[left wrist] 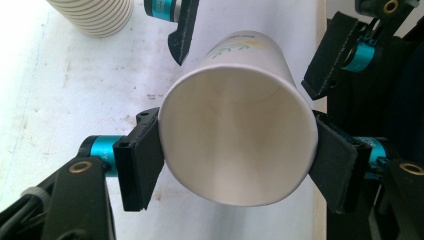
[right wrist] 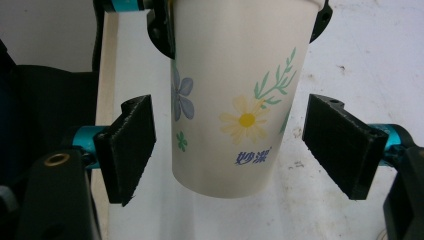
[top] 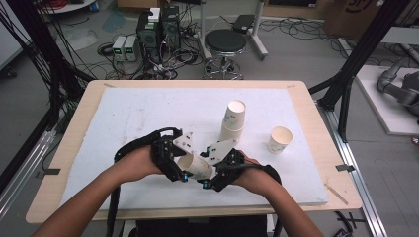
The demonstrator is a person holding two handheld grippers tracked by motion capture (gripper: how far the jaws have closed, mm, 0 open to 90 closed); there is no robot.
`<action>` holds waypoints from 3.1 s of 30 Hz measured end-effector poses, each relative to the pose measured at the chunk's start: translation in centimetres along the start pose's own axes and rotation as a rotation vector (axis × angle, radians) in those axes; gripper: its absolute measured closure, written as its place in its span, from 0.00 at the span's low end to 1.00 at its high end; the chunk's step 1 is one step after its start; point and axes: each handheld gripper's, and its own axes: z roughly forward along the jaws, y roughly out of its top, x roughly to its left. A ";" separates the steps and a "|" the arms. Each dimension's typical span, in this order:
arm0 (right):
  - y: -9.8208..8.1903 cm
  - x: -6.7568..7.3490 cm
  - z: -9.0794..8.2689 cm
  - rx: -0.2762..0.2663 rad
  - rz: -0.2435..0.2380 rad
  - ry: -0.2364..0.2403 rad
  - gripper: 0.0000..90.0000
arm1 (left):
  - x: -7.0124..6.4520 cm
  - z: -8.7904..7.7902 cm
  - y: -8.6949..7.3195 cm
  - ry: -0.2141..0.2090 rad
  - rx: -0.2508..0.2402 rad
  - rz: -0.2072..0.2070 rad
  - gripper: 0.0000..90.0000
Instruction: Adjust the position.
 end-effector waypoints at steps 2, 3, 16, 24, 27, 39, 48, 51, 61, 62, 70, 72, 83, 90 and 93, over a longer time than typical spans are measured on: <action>0.0 0.0 0.2 0.009 -0.001 -0.002 0.24 | -0.1 0.2 0.0 0.000 0.011 -0.001 0.33; 0.0 -0.1 0.3 0.014 0.001 -0.005 0.25 | -0.1 0.2 0.1 -0.001 0.016 0.002 0.33; 0.4 0.1 1.6 0.058 -0.006 0.006 0.37 | -0.2 0.6 0.6 0.010 0.047 0.003 0.33; 0.1 0.0 1.7 0.050 0.011 0.003 0.38 | -0.4 0.7 0.5 0.029 0.012 -0.011 0.30; 0.0 0.0 1.8 0.047 0.023 -0.002 0.38 | -0.4 0.8 0.3 0.032 -0.023 -0.024 0.29; -1.9 -0.5 0.2 -0.022 0.089 -0.012 0.39 | 0.0 -0.9 -2.4 0.007 -0.293 -0.086 0.21; -4.4 -0.5 -2.0 -0.119 0.157 -0.063 0.39 | 0.0 -1.2 -6.6 0.060 -0.539 -0.245 0.21; -5.3 -0.4 -2.4 -0.148 0.181 -0.080 0.39 | 0.0 -1.0 -8.0 0.084 -0.601 -0.285 0.21; -8.1 -0.4 -3.5 -0.294 0.258 -0.103 0.39 | -0.9 0.2 -11.7 0.167 -0.805 -0.363 0.22; -8.4 -0.4 -3.5 -0.306 0.268 -0.105 0.39 | -1.0 0.3 -12.0 0.176 -0.817 -0.371 0.22; -9.7 0.0 -3.9 -0.387 0.296 -0.128 0.38 | -1.3 1.1 -13.8 0.260 -0.822 -0.400 0.20; -9.9 0.1 -4.0 -0.407 0.298 -0.139 0.38 | -1.3 1.2 -14.0 0.273 -0.819 -0.400 0.20; -10.8 0.1 -4.4 -0.490 0.351 -0.170 0.38 | -1.2 1.4 -15.1 0.337 -0.831 -0.417 0.20; -10.7 -0.1 -4.2 -0.483 0.340 -0.186 0.38 | -1.1 1.3 -15.5 0.344 -0.833 -0.426 0.20; -10.6 -0.1 -4.1 -0.479 0.336 -0.190 0.38 | -1.2 1.2 -15.7 0.347 -0.824 -0.425 0.20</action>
